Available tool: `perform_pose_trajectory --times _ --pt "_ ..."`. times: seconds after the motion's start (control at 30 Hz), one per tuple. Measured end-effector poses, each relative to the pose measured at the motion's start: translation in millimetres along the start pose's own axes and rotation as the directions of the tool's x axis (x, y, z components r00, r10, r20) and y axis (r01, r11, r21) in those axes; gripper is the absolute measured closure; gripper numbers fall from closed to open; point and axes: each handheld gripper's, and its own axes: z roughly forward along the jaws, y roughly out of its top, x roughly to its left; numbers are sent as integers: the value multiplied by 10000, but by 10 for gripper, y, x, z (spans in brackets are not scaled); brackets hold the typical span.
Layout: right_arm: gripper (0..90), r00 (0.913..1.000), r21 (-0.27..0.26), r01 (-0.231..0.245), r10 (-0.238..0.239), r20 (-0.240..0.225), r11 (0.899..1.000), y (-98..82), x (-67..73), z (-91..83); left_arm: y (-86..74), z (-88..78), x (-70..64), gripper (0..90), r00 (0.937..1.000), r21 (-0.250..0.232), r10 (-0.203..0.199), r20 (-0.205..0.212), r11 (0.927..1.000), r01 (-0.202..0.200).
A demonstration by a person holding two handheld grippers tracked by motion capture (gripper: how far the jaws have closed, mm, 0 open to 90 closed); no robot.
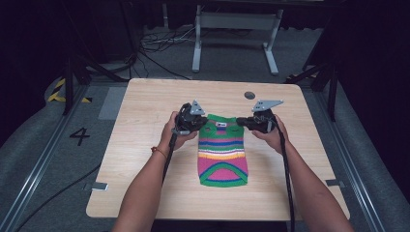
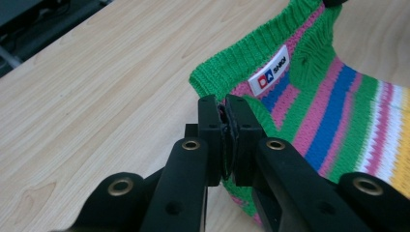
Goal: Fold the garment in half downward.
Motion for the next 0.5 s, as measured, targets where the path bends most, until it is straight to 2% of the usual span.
perform_pose_trajectory --times 0.13,0.27,0.5 --pt "872 9997 -119 162 -164 -177 9998 -2 64 -57 -8 -79 -86 860 9994 -121 289 185 9995 -287" --pt "872 9975 -225 515 -525 -480 9984 -30 193 -156 -32 -201 -224 858 9963 -265 804 305 9965 -796" --pt "871 9924 -367 900 -927 -812 9953 -74 329 -302 -73 -364 -366 859 9922 -583 1123 548 9923 -1091"
